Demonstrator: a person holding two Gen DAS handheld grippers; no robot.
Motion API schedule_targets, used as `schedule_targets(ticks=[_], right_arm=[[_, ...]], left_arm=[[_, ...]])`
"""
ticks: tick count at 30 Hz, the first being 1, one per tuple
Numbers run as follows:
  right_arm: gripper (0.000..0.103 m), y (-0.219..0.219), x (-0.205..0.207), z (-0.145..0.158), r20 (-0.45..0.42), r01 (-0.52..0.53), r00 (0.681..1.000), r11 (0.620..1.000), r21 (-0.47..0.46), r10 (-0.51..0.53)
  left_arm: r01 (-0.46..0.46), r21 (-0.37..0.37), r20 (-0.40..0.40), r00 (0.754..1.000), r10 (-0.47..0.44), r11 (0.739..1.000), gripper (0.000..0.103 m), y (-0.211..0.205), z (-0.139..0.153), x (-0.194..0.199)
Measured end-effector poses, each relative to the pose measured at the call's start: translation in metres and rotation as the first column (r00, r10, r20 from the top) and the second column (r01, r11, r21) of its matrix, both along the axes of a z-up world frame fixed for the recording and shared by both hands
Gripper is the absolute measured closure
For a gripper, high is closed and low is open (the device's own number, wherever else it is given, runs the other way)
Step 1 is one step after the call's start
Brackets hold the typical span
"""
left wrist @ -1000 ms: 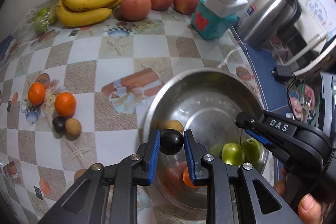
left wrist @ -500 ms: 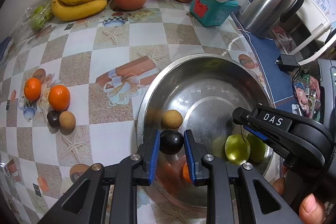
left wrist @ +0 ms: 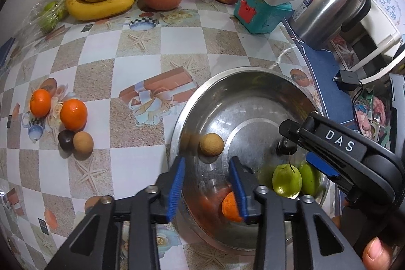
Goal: Organize fruits
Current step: 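Open the left tool to drop its plum while the right tool releases its plum, then withdraw both open tools from the bowl toward the remaining fruits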
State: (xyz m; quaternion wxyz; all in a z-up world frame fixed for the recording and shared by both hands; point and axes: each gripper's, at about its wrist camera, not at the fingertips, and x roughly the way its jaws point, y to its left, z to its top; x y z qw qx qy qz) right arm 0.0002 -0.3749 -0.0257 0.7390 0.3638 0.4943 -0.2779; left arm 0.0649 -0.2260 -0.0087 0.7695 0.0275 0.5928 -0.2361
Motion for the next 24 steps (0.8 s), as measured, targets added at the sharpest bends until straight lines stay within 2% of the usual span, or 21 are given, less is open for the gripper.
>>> schedule_targets(ticks=[3,5,6,8,15,18,21,24], right_arm=[[0.035,-0.001,-0.001,0.003,0.004,0.002,1.0,1.0,-0.007,-0.002],[0.025,-0.002,-0.003,0.006,0.009,0.003,1.0,1.0,-0.017,-0.003],[0.024,-0.002,-0.003,0.008,0.013,0.003,1.0,1.0,-0.022,-0.003],[0.024,-0.002,-0.004,0.013,0.023,0.001,1.0,1.0,-0.03,0.0],[0.024,0.002,-0.005,0.023,0.019,-0.009,1.0,0.997,-0.072,0.01],[0.022,0.004,-0.005,0.026,0.015,-0.017,1.0,0.996,-0.082,0.018],[0.012,0.007,-0.004,0.028,0.011,-0.031,0.999,0.995,-0.092,0.032],[0.012,0.011,-0.003,0.03,0.012,-0.042,0.999,0.994,-0.101,0.043]], left_arm=[[-0.006,-0.008,0.008,1.0,0.006,1.0,0.053,0.002,0.004,0.001],[-0.014,-0.013,0.013,1.0,0.014,1.0,0.044,0.004,0.006,0.002],[-0.02,-0.015,0.015,1.0,0.02,1.0,0.04,0.006,0.007,0.003],[-0.032,-0.018,0.016,0.999,0.033,0.999,0.039,0.01,0.009,0.005],[-0.121,-0.001,0.04,0.992,0.121,0.993,0.017,0.031,0.014,0.017],[-0.162,-0.001,0.046,0.986,0.162,0.987,0.011,0.042,0.015,0.023],[-0.202,0.007,0.049,0.978,0.201,0.979,0.005,0.052,0.015,0.028],[-0.241,0.015,0.052,0.969,0.24,0.97,0.002,0.062,0.014,0.033]])
